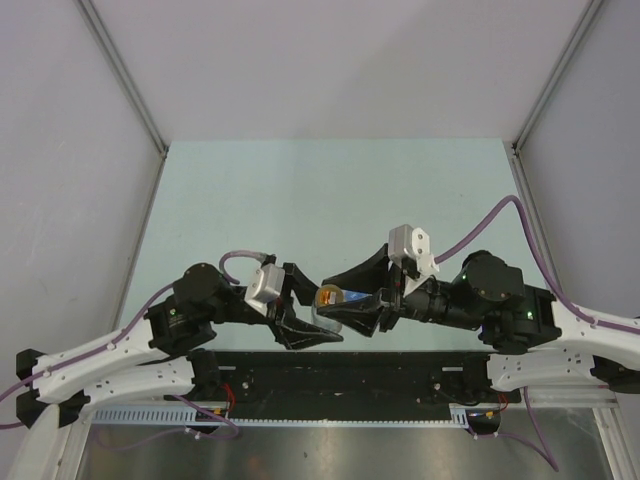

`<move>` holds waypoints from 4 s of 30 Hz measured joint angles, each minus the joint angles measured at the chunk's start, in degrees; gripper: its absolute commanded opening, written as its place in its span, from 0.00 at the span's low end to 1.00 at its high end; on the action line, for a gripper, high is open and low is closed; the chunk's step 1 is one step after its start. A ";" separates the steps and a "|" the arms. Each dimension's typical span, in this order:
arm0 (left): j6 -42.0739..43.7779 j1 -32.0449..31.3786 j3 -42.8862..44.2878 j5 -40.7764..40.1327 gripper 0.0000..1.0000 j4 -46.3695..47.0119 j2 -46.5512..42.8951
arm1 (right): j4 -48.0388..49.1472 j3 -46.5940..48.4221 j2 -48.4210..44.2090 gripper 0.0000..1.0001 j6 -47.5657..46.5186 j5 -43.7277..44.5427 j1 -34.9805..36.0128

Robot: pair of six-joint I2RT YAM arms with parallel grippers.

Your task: Sort the pills into containers

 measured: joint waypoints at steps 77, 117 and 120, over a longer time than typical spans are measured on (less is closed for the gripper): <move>1.88 0.17 0.42 2.19 0.01 -2.10 0.68 | -5.75 -0.17 -1.14 0.77 -7.26 4.85 3.78; 1.97 -0.04 0.37 -4.39 0.00 -1.77 -0.37 | 0.48 -1.14 0.42 0.00 -6.47 11.96 4.44; 2.97 -0.02 0.37 -10.19 0.00 -2.29 -0.50 | 2.27 -1.14 1.88 0.00 -7.28 18.18 4.55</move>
